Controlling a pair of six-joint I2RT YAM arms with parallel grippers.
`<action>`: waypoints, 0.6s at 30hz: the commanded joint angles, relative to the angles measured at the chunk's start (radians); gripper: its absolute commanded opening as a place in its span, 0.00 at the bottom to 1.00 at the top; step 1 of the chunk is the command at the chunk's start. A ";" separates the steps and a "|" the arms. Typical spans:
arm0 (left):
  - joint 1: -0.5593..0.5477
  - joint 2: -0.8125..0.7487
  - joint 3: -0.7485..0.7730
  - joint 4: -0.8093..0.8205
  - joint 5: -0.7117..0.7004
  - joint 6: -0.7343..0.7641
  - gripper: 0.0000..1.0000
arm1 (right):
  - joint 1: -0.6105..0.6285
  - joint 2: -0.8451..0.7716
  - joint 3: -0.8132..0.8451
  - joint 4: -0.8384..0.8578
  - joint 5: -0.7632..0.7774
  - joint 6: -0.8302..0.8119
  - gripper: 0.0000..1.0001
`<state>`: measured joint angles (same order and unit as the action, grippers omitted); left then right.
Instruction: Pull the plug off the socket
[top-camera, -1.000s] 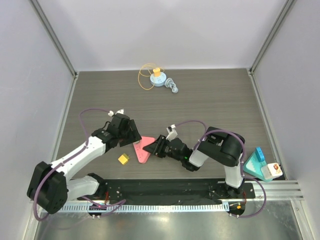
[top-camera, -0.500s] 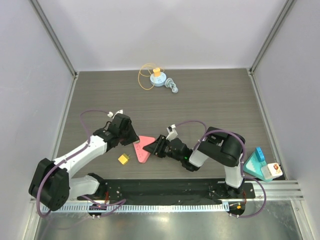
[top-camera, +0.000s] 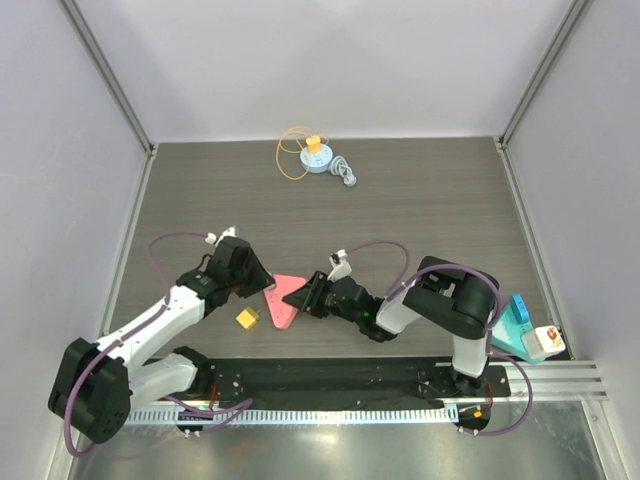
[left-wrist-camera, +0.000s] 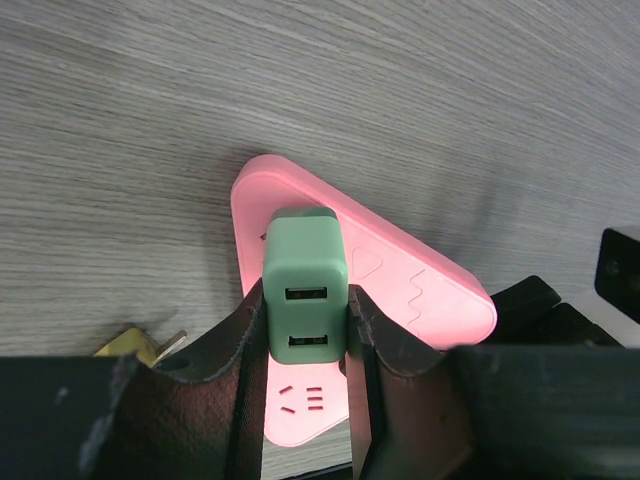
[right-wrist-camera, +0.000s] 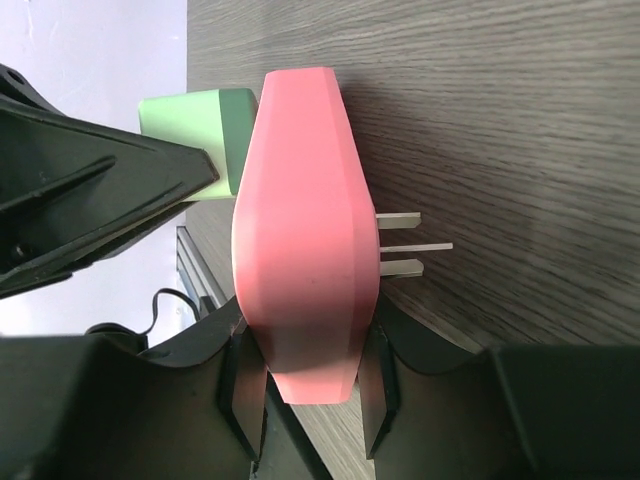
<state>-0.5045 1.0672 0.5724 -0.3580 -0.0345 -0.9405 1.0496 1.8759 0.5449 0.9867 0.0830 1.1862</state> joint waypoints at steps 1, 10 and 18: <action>-0.014 -0.081 -0.006 0.180 0.200 -0.043 0.00 | -0.034 0.058 -0.036 -0.232 0.123 0.052 0.01; -0.014 -0.168 -0.078 0.286 0.242 -0.044 0.00 | -0.074 0.123 -0.086 -0.088 0.055 0.134 0.01; -0.011 -0.361 -0.097 0.124 0.043 -0.057 0.00 | -0.094 0.140 -0.111 -0.030 0.023 0.132 0.01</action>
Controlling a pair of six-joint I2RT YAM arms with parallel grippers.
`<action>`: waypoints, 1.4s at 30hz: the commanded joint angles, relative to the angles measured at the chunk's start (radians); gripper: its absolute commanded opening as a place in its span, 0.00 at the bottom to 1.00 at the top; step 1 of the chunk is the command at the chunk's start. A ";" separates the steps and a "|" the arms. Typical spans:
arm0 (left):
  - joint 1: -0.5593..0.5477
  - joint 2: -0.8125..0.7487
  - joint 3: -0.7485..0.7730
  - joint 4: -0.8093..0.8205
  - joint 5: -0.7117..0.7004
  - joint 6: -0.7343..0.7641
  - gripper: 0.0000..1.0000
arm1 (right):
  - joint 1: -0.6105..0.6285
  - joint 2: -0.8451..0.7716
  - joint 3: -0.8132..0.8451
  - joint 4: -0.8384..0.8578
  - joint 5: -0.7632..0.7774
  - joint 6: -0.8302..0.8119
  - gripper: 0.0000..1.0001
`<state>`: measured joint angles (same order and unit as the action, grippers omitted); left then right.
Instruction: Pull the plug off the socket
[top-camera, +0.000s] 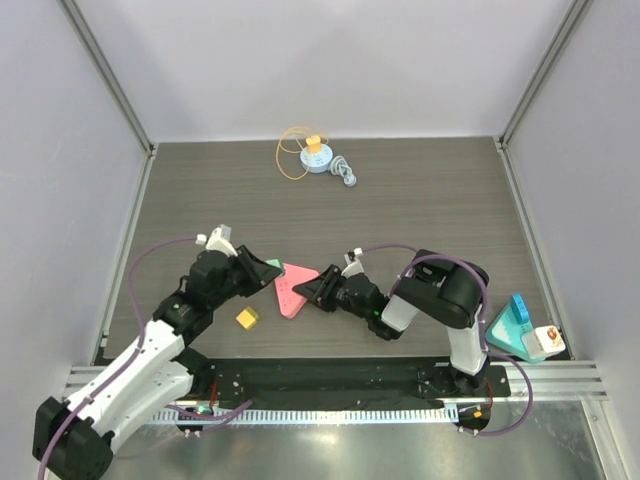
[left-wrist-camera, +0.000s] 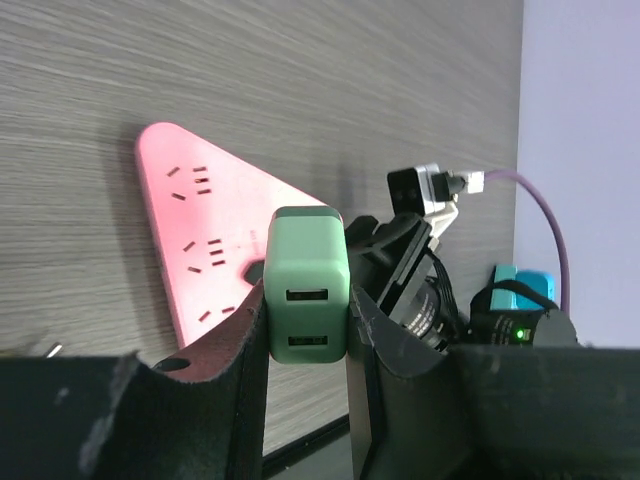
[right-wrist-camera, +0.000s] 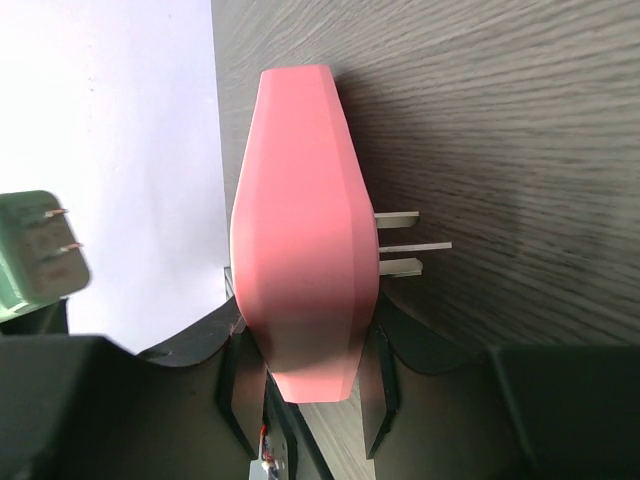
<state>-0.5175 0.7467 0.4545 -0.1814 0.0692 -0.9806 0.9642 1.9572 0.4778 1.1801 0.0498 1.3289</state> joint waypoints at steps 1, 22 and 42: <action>0.002 -0.055 0.035 -0.096 -0.113 -0.023 0.00 | -0.009 0.062 -0.045 -0.200 0.050 -0.014 0.01; 0.028 -0.185 -0.099 -0.403 -0.483 -0.415 0.20 | -0.009 0.042 -0.100 -0.030 0.024 -0.033 0.01; 0.063 -0.182 -0.157 -0.429 -0.490 -0.426 0.63 | -0.009 0.068 -0.094 0.027 -0.004 -0.050 0.01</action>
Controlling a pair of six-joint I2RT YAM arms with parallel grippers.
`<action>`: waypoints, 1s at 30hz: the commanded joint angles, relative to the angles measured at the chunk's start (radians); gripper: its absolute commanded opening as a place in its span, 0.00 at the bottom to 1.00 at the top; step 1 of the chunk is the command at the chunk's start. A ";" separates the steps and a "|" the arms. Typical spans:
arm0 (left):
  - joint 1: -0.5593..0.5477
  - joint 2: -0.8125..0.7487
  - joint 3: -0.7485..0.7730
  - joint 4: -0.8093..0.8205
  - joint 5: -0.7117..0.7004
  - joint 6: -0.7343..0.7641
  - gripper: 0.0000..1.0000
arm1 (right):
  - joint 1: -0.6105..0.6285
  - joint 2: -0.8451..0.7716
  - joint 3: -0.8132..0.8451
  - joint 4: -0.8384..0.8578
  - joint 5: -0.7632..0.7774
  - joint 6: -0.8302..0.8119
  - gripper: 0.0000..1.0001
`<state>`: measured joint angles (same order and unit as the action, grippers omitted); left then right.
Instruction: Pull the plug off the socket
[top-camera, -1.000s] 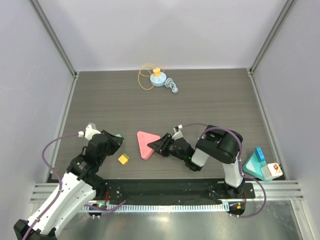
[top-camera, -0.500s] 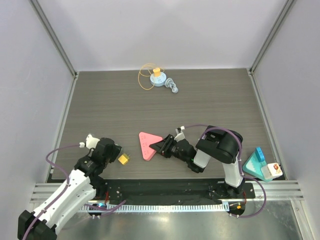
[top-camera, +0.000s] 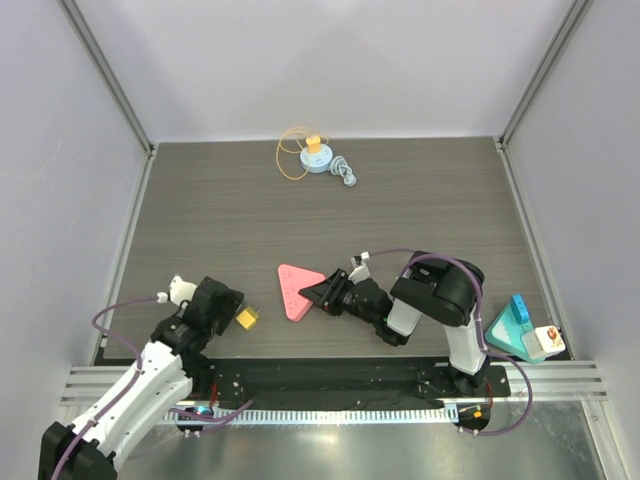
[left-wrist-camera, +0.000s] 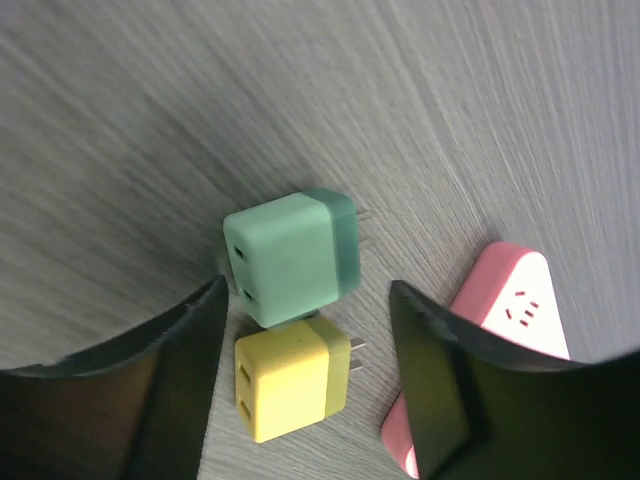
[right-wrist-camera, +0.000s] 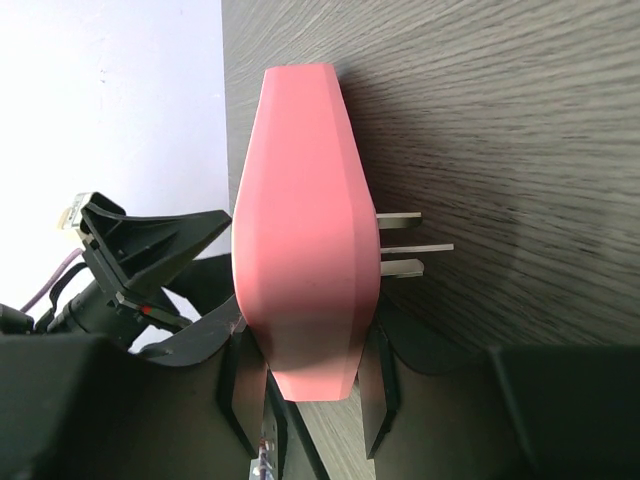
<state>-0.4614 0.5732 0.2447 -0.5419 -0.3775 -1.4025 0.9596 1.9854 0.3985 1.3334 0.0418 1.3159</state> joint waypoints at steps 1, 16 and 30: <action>0.007 -0.010 0.065 -0.087 -0.046 -0.006 0.68 | -0.004 0.041 -0.015 -0.128 0.006 -0.035 0.01; 0.007 -0.104 0.340 -0.342 -0.124 0.166 0.91 | -0.004 0.029 0.242 -0.424 -0.106 -0.208 0.01; 0.006 -0.111 0.541 -0.426 -0.138 0.453 0.89 | -0.030 0.281 0.948 -0.934 -0.095 -0.515 0.01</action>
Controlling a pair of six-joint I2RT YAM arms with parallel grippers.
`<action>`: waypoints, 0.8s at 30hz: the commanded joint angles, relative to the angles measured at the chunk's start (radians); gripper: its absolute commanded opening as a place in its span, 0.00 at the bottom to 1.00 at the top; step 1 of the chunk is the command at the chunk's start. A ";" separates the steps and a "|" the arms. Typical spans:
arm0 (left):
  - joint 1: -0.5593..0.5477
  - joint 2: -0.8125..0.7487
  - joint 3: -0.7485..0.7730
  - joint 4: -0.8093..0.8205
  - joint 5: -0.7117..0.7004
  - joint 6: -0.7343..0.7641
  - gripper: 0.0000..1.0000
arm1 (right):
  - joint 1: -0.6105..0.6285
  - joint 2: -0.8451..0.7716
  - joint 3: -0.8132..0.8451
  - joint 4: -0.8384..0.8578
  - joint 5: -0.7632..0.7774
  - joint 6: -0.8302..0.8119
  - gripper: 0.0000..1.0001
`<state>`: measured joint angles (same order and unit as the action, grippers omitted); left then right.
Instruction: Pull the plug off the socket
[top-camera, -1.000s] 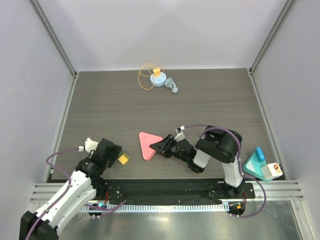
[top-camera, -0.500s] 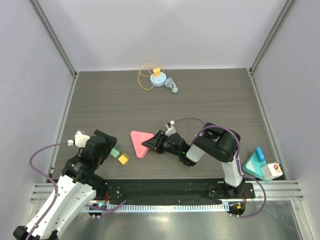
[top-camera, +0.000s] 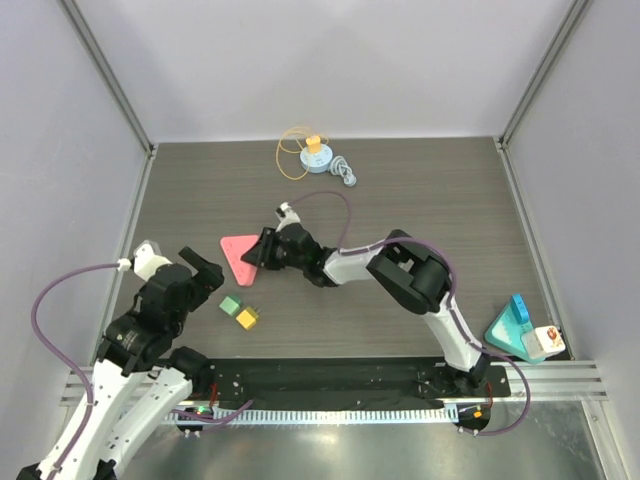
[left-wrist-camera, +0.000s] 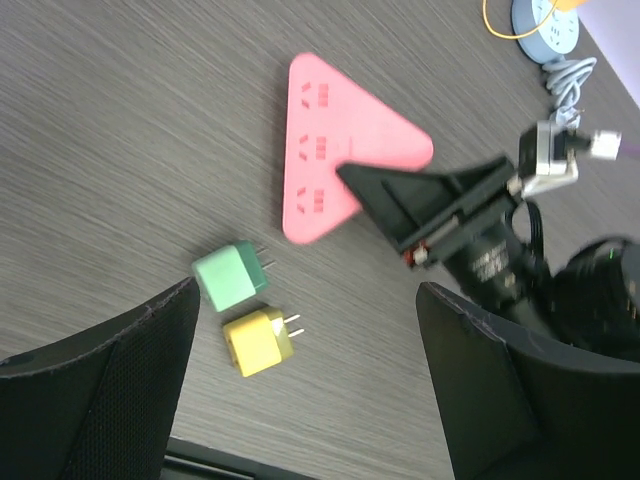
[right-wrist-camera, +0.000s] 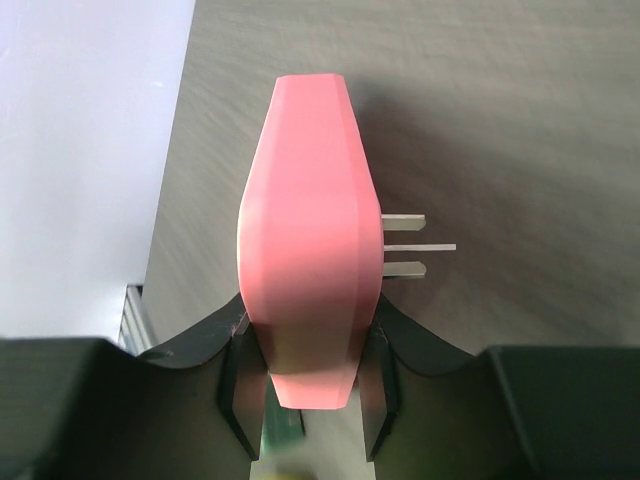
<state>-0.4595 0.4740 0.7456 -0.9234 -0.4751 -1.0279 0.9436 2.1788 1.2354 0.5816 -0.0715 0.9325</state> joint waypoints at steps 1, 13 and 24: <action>0.005 -0.018 0.050 -0.051 -0.045 0.087 0.89 | -0.014 0.110 0.151 -0.199 -0.003 -0.139 0.01; 0.005 -0.023 0.129 -0.068 -0.051 0.137 0.89 | 0.076 0.420 0.760 -0.460 -0.140 -0.146 0.01; 0.005 -0.048 0.126 -0.054 -0.023 0.137 0.89 | 0.195 0.512 0.923 -0.494 -0.229 -0.136 0.02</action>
<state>-0.4595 0.4400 0.8555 -0.9867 -0.4988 -0.9028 1.1133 2.6492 2.1288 0.1738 -0.2466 0.8471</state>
